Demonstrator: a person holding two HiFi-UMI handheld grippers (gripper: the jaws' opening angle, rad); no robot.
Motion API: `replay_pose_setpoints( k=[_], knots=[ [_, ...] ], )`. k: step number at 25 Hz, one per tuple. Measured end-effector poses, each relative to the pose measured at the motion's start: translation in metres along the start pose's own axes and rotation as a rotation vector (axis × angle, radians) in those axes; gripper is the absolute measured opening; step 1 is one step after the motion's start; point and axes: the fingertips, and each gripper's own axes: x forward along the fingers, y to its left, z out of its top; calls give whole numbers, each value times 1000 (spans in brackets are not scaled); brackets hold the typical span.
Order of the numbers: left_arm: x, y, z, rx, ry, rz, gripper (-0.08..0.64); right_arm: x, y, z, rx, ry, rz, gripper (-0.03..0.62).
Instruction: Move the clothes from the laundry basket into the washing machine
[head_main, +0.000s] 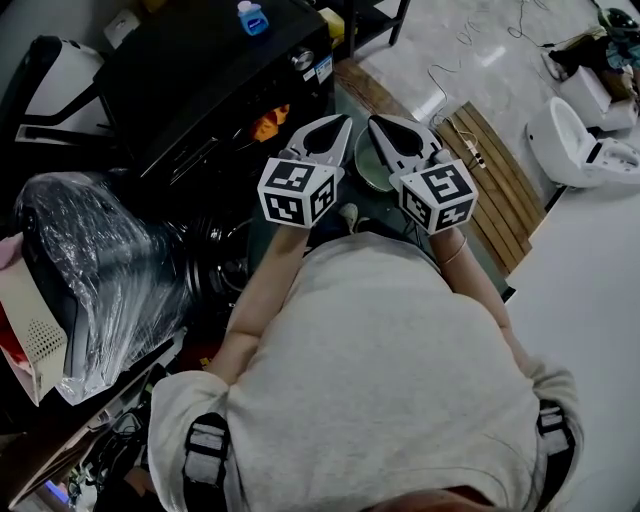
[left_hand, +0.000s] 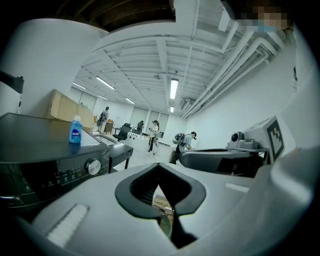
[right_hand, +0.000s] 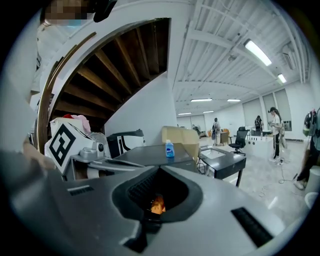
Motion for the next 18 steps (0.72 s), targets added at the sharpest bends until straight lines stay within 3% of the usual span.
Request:
replay_pose_setpoints(
  k=[18],
  knots=[
    [12,8,-10,-52,49,-8,9,6,-13,-15,26,50,-5,8]
  ],
)
